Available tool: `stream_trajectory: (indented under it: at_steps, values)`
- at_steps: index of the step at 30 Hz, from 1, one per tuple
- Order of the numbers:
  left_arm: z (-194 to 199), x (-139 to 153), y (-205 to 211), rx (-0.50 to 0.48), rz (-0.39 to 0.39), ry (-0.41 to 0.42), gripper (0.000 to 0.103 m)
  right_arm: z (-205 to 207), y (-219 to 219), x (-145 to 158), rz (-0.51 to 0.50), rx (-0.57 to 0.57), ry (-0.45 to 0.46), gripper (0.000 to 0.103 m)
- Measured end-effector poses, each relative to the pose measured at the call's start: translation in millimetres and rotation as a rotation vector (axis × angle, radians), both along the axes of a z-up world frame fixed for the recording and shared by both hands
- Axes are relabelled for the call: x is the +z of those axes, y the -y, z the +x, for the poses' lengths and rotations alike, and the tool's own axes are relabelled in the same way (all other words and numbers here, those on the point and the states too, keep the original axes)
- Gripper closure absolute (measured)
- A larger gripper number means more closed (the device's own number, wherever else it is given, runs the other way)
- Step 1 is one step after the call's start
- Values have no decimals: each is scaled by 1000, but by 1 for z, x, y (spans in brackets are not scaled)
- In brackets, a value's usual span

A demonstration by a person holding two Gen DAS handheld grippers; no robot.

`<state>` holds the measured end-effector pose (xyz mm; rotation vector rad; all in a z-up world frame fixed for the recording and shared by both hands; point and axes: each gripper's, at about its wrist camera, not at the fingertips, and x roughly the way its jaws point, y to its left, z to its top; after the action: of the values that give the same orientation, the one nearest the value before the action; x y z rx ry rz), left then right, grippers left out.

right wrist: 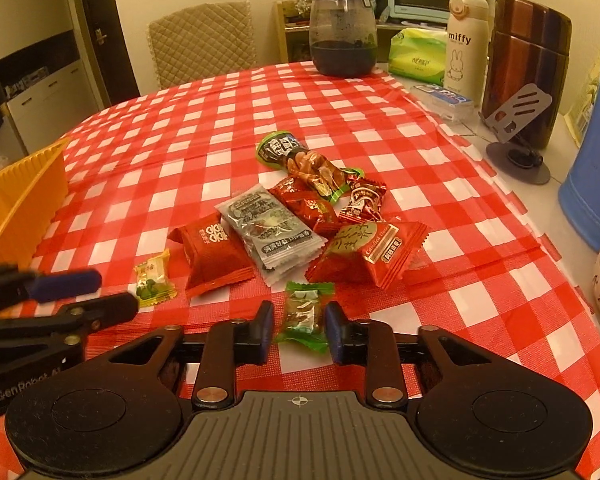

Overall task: Organize snacks
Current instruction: 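Grasp the green-wrapped candy with the right gripper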

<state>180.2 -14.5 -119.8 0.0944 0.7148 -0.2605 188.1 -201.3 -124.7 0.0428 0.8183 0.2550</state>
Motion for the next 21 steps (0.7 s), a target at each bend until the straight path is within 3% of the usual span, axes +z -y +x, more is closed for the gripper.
stream_trajectory:
  at_steps: [3, 12, 15, 21]
  values:
    - [12, -4, 3, 9, -18, -9, 68, 1, 1, 0, -4, -13, 1, 61]
    - [24, -14, 13, 66, -8, -22, 68, 4, 5, -1, -6, -34, 5, 61]
    - [20, -13, 6, 90, -19, -28, 75, 4, 4, -1, -8, -32, 8, 61]
    - [20, -11, 2, 112, -22, -18, 76, 5, 3, -1, -7, -29, 8, 61]
